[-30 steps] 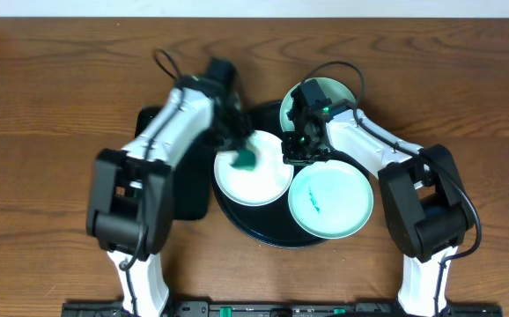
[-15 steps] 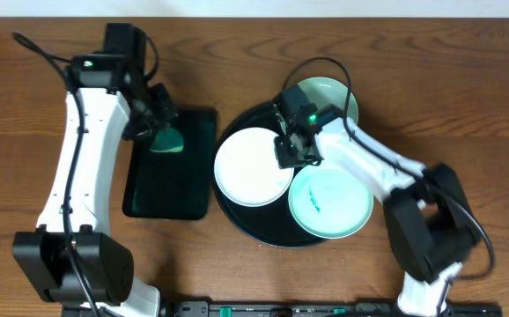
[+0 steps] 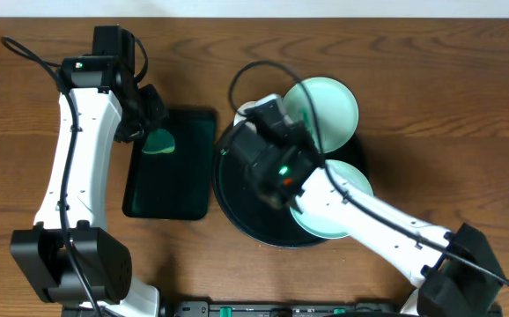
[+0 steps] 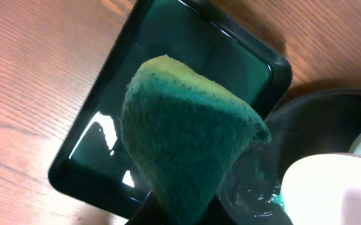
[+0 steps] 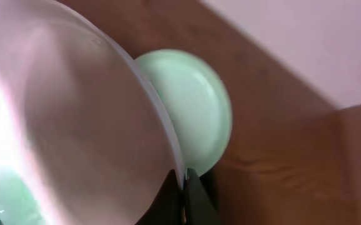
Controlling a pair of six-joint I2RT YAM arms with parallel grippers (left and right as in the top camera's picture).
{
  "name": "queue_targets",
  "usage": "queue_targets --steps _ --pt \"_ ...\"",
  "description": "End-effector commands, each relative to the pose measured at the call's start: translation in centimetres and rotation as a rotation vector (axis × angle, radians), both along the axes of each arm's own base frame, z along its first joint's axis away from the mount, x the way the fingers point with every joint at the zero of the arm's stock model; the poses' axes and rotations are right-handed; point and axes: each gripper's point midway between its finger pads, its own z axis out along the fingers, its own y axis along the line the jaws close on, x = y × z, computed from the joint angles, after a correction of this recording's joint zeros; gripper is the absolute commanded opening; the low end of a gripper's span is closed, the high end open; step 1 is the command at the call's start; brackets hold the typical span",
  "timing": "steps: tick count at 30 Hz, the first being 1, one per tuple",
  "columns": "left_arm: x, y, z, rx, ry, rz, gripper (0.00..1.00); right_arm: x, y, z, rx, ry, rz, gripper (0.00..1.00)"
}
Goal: Clean dirty plates on tray and stack at the side
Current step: 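Lift the white plate with the right gripper and place it right of tray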
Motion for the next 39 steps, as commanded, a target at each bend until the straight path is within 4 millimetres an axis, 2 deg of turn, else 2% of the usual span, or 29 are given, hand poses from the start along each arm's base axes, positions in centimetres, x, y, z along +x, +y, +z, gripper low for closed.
queue_targets --steps 1,3,8,11,15,17,21,23,25,27,29,30,31,32,33,36,38,39 --pt "-0.1 0.4 -0.3 0.019 0.01 0.009 0.07 -0.3 0.2 3.5 -0.132 -0.152 0.004 0.01" --pt "-0.1 0.4 -0.3 0.019 0.01 0.008 0.07 -0.7 0.6 4.1 -0.169 -0.176 0.02 0.01" --pt "-0.1 0.4 -0.3 0.019 0.01 0.009 0.07 -2.2 0.0 8.1 -0.309 -0.38 -0.067 0.01" --pt "-0.1 0.4 -0.3 0.019 0.01 0.009 0.07 -2.8 0.3 8.9 -0.328 -0.417 -0.071 0.01" --pt "-0.1 0.4 -0.3 0.02 0.01 0.009 0.07 -3.0 1.5 6.6 -0.277 -0.309 0.016 0.01" --pt "-0.1 0.4 -0.3 0.02 0.01 0.008 0.07 -3.2 1.8 4.2 -0.206 -0.192 0.056 0.01" --pt "-0.1 0.4 -0.3 0.019 0.009 0.009 0.08 -3.2 -0.5 -0.4 -0.014 0.043 -0.039 0.01" --pt "0.0 0.4 -0.3 0.02 0.002 0.008 0.07 -2.7 -0.4 -3.6 0.229 0.302 -0.043 0.01" --pt "0.1 0.4 -0.3 0.02 0.002 0.008 0.07 -2.6 0.4 -3.8 0.362 0.4 0.0 0.01" --pt "0.1 0.4 -0.3 0.02 0.001 0.008 0.07 -1.2 -0.1 -2.4 0.565 0.458 0.011 0.01" --pt "0.1 0.4 -0.3 0.02 -0.002 0.009 0.07 0.6 -2.6 -0.4 0.717 0.46 -0.022 0.01" --pt "0.2 0.4 -0.3 0.02 -0.002 0.009 0.07 1.3 -4.5 0.5 0.786 0.459 -0.052 0.01" --pt "0.1 0.4 -0.3 0.02 -0.002 0.009 0.07 1.7 -5.8 0.9 0.817 0.454 -0.075 0.01" --pt "0.1 0.4 -0.3 0.02 -0.002 0.009 0.07 2.4 -8.8 1.5 0.881 0.447 -0.138 0.01" --pt "0.1 0.4 -0.3 0.02 -0.002 0.009 0.07 3.0 -12.0 1.6 0.914 0.432 -0.213 0.01" --pt "0.2 0.4 -0.3 0.02 -0.002 0.009 0.07 3.1 -18.4 0.9 0.906 0.415 -0.343 0.01" --pt "0.1 0.4 -0.3 0.019 -0.002 0.009 0.07 2.6 -23.6 -0.4 0.879 0.4 -0.473 0.01" --pt "0.1 0.4 -0.3 0.019 -0.001 0.009 0.07 2.3 -25.2 -0.8 0.875 0.394 -0.521 0.01"
